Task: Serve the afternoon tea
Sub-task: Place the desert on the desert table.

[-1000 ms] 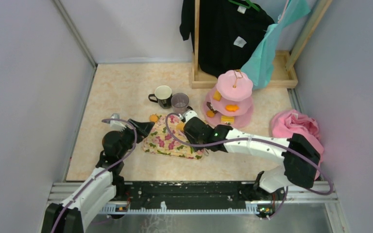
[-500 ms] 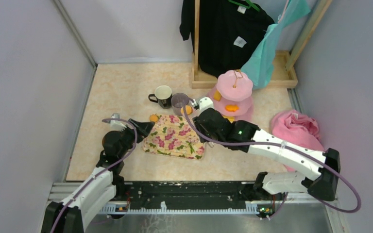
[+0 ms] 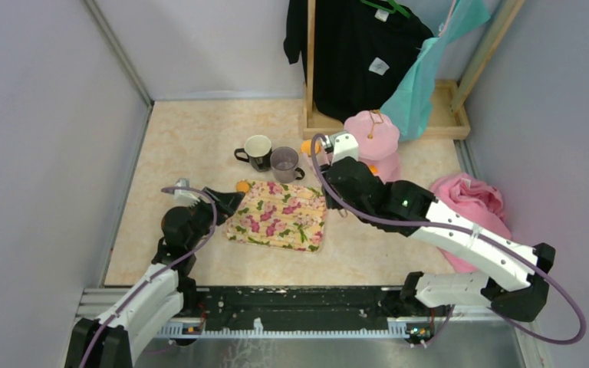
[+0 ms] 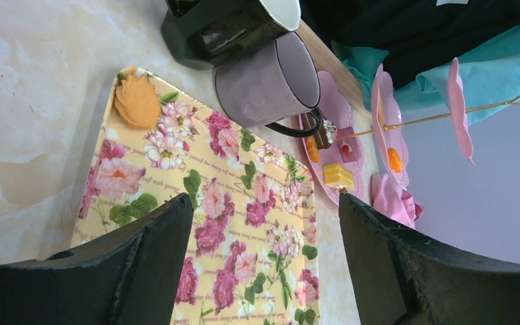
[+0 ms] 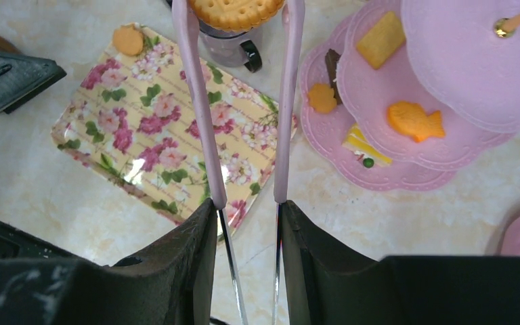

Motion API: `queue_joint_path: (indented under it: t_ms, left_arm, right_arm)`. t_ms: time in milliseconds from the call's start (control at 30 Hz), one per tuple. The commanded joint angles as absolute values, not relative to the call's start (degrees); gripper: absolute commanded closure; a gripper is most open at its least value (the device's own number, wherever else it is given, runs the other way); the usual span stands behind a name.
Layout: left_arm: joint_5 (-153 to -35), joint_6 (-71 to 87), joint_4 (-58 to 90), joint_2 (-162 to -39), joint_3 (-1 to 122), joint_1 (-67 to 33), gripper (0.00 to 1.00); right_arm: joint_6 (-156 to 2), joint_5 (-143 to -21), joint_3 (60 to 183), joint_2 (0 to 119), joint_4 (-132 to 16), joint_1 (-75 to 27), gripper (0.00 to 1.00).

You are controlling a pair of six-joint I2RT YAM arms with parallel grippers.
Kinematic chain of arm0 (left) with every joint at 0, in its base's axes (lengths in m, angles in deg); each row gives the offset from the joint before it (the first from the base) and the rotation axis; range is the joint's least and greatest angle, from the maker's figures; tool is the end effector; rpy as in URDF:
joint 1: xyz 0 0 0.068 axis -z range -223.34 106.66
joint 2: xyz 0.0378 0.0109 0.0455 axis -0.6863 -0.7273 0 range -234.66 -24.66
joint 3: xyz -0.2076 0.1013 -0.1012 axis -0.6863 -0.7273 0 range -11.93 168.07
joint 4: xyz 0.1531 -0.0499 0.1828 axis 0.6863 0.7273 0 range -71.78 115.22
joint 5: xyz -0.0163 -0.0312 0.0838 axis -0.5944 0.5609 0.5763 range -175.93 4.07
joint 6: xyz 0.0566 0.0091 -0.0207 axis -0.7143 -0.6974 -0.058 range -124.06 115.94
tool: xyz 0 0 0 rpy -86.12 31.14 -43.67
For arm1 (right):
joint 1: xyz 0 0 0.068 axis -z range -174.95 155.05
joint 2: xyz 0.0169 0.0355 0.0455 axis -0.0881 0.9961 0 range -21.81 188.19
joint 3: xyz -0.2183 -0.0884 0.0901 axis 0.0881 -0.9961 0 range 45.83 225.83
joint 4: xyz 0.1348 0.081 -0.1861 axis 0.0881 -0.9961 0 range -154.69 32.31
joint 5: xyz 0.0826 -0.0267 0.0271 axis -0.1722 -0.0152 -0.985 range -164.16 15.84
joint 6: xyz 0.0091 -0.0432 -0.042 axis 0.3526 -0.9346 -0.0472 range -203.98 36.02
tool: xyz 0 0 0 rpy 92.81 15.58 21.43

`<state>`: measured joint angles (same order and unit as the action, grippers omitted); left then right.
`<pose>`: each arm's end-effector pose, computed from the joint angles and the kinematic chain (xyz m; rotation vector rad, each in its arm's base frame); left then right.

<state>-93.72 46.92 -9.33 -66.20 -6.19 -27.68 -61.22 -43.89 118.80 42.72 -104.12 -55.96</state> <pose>0.1665 -0.0531 0.1739 -0.4478 1.7578 -0.9637 0.1265 0.1810 0.3552 -0.4312 2.0991 0.2642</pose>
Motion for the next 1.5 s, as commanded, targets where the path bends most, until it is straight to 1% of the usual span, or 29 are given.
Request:
queue_joint_path:
  t_ms: [0,233,633,1033,1467]
  left_arm:
    - [-94.7,47.2,-11.8,-66.3,-6.6,-27.4,0.16]
    - [-95.0,47.3,-12.7,-66.9,-6.5,-27.4,0.16]
    - [-95.4,47.3,-13.4,-67.7,-6.4,-27.4,0.16]
    - [-95.4,47.2,-14.4,-68.6,-6.3,-27.4,0.16]
    - [-95.3,47.2,-14.6,-69.1,-6.2,-27.5,0.16]
  right_arm:
    - [-59.3,-37.8,123.2,40.0,-107.2,-56.6,1.00]
    - [-55.5,-33.5,123.4,37.8,-111.9,-55.4,1.00]
    - [-55.6,-34.2,119.3,34.8,-113.7,-45.7,1.00]
    - [-59.7,-42.4,113.3,33.9,-108.4,-32.8,1.00]
    - [-63.7,-49.8,112.9,37.9,-102.6,-22.8,1.00]
